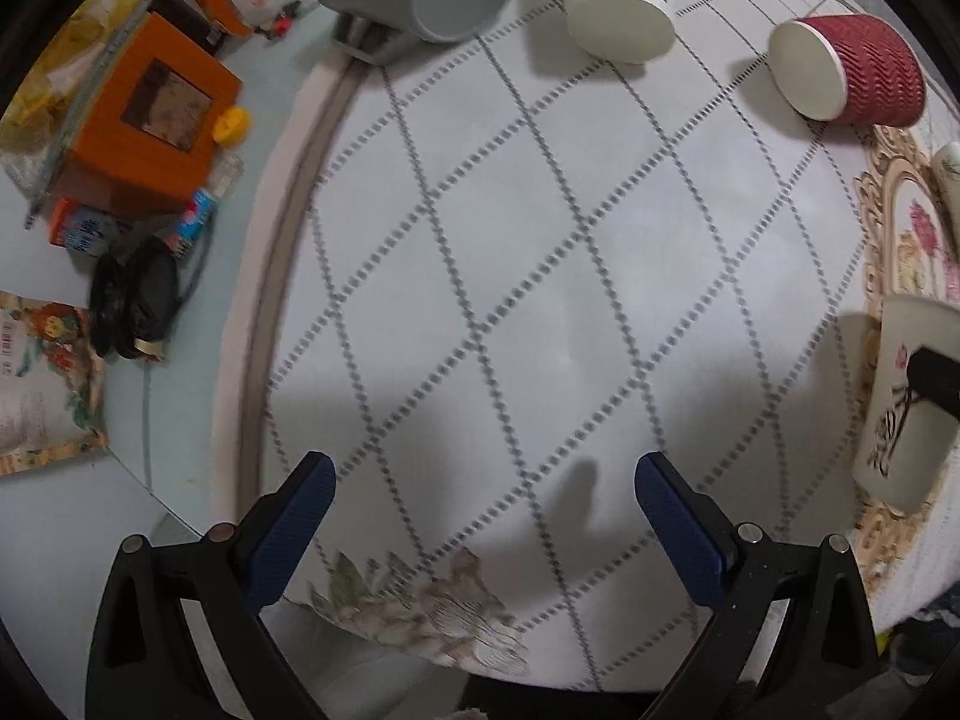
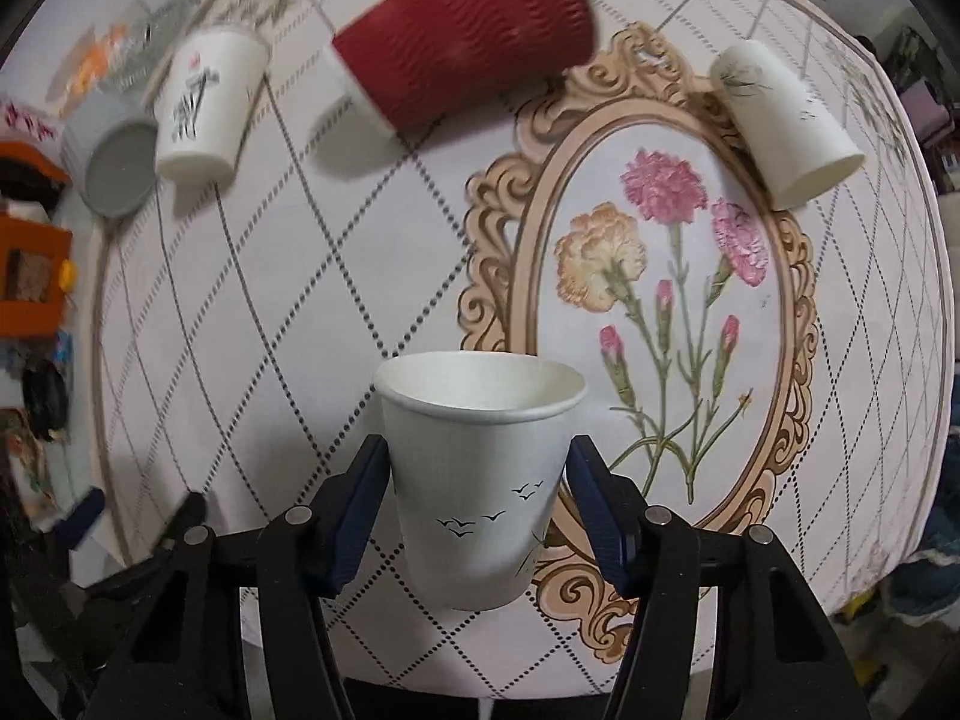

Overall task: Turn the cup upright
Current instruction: 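Lift the cup upright with the right tool, then set the cup upright on the flower medallion and open the right tool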

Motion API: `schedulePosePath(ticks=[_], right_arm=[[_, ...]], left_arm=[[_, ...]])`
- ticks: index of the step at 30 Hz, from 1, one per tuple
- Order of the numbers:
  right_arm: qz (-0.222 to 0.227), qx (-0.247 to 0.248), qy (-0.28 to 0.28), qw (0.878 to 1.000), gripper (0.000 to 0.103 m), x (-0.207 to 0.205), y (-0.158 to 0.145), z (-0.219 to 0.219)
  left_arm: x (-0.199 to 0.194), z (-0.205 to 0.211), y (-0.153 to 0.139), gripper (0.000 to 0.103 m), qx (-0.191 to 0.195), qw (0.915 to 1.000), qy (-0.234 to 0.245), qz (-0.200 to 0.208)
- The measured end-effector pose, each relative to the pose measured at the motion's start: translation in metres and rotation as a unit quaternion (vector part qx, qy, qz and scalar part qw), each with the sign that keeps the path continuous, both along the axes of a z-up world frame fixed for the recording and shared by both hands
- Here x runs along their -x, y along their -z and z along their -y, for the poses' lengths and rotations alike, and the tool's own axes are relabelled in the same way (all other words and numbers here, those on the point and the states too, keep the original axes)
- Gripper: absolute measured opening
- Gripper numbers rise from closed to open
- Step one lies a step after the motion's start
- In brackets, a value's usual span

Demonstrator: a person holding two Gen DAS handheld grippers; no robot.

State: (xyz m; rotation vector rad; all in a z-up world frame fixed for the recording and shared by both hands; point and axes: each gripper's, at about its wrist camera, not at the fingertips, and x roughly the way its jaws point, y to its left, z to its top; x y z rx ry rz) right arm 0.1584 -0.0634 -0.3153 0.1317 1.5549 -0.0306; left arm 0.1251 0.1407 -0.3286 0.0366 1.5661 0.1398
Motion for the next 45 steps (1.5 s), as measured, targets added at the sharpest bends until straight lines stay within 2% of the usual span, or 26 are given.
schedulePosePath(ticks=[4, 10, 15, 20, 22, 25, 34, 36, 38, 42, 45], right_arm=[[0.047, -0.014, 0.018, 0.999, 0.063, 0.006, -0.017, 0.018], [0.158, 0.009, 0.026, 0.987, 0.063, 0.006, -0.035, 0.027], [0.273, 0.054, 0.025, 0.960, 0.063, -0.004, -0.034, 0.017], [0.335, 0.084, 0.015, 0.939, 0.063, -0.003, -0.016, 0.008], [0.345, 0.091, 0.004, 0.934, 0.063, 0.001, -0.015, 0.004], [0.346, 0.088, -0.001, 0.934, 0.063, 0.010, -0.018, 0.004], [0.302, 0.074, 0.000, 0.951, 0.067, 0.038, -0.023, 0.010], [0.294, 0.070, 0.002, 0.953, 0.072, 0.046, -0.029, 0.013], [0.289, 0.069, 0.006, 0.955, 0.082, 0.054, -0.036, 0.017], [0.287, 0.070, 0.022, 0.955, 0.090, 0.072, -0.057, 0.030], [0.278, 0.093, 0.031, 0.956, 0.096, 0.086, -0.074, 0.040]], left_arm=[[0.000, 0.004, 0.009, 0.102, 0.036, 0.9987, -0.006, -0.035], [-0.010, 0.012, 0.022, 0.102, 0.034, 0.9985, -0.003, -0.043], [-0.028, 0.021, 0.029, 0.102, 0.015, 0.9995, 0.011, -0.027], [-0.037, 0.028, 0.032, 0.102, -0.010, 0.9994, 0.029, -0.013], [-0.037, 0.028, 0.032, 0.102, -0.010, 0.9994, 0.032, -0.012], [-0.034, 0.028, 0.026, 0.102, -0.010, 0.9993, 0.035, -0.008], [-0.015, 0.039, -0.006, 0.102, -0.005, 0.9981, 0.057, 0.023], [-0.013, 0.043, -0.015, 0.102, -0.005, 0.9974, 0.064, 0.034], [-0.008, 0.046, -0.027, 0.102, -0.004, 0.9966, 0.068, 0.045], [0.009, 0.053, -0.056, 0.102, -0.006, 0.9948, 0.068, 0.076], [0.023, 0.067, -0.082, 0.102, -0.006, 0.9930, 0.066, 0.098]])
